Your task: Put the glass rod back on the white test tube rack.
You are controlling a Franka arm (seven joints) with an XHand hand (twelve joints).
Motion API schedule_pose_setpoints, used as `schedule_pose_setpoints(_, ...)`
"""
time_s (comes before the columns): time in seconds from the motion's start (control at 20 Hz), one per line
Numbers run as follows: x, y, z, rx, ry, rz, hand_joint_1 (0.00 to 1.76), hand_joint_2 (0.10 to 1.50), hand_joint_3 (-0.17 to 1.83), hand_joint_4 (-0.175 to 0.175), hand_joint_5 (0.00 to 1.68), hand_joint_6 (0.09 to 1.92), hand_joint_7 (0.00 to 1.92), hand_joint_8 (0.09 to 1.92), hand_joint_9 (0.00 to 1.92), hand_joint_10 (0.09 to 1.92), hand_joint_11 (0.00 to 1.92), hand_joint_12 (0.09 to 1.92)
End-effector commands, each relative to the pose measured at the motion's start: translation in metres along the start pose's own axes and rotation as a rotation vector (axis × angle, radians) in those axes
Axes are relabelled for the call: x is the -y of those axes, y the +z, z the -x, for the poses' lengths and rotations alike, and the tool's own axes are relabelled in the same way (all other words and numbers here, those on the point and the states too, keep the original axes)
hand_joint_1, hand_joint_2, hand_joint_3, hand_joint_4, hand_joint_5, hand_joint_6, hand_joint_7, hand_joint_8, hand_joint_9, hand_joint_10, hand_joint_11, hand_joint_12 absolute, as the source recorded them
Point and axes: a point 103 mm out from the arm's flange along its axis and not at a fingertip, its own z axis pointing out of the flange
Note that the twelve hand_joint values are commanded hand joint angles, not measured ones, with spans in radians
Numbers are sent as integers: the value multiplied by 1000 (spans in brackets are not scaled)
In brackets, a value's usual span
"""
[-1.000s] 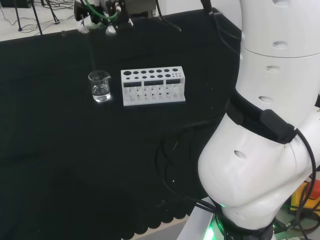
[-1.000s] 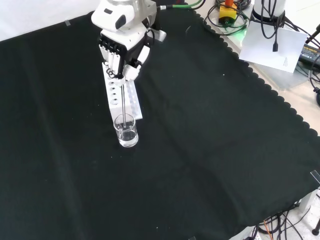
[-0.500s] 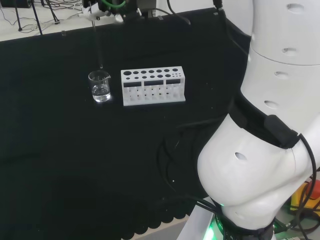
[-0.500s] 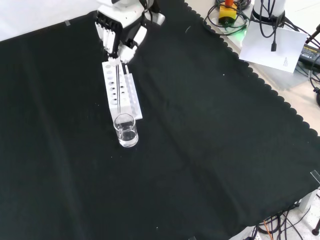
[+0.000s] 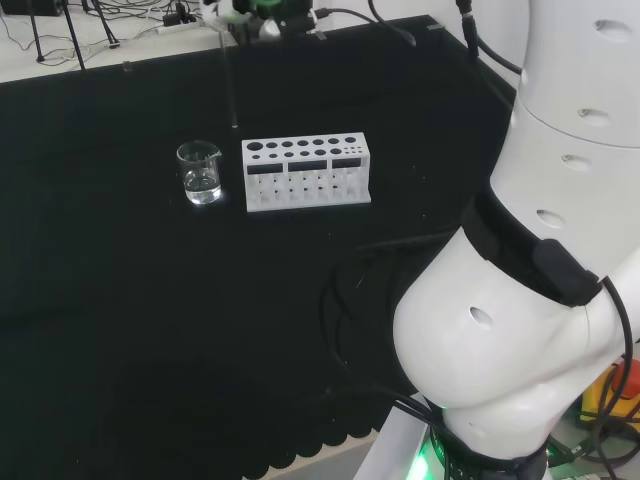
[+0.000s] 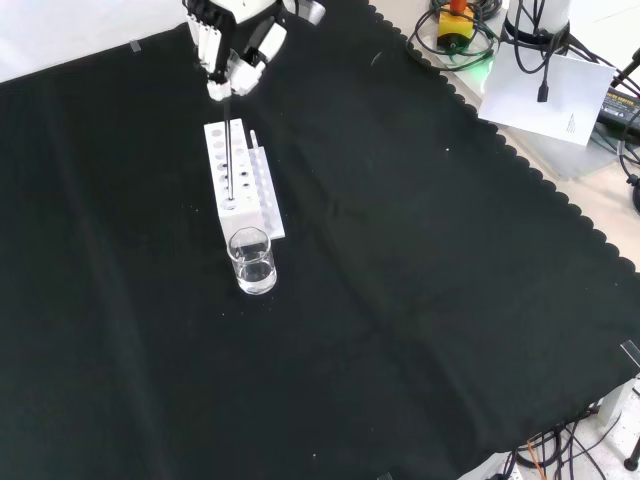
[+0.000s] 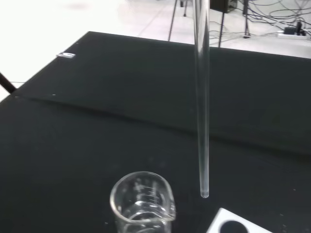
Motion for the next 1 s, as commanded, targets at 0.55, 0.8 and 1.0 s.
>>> schedule_pose_setpoints(0.55, 3, 18, 22, -11, 24, -19, 1310, 1105, -141, -175, 1147, 459, 1191, 970, 1599, 752, 1578, 768)
schedule_pose_setpoints(0.8, -2, 30, 29, -15, 28, -32, 1310, 1105, -140, -175, 1147, 458, 1190, 971, 1598, 753, 1578, 769)
schedule_pose_setpoints(1.0, -7, 36, 32, -16, 31, -40, 1310, 1104, -139, -175, 1147, 459, 1191, 971, 1598, 754, 1577, 769)
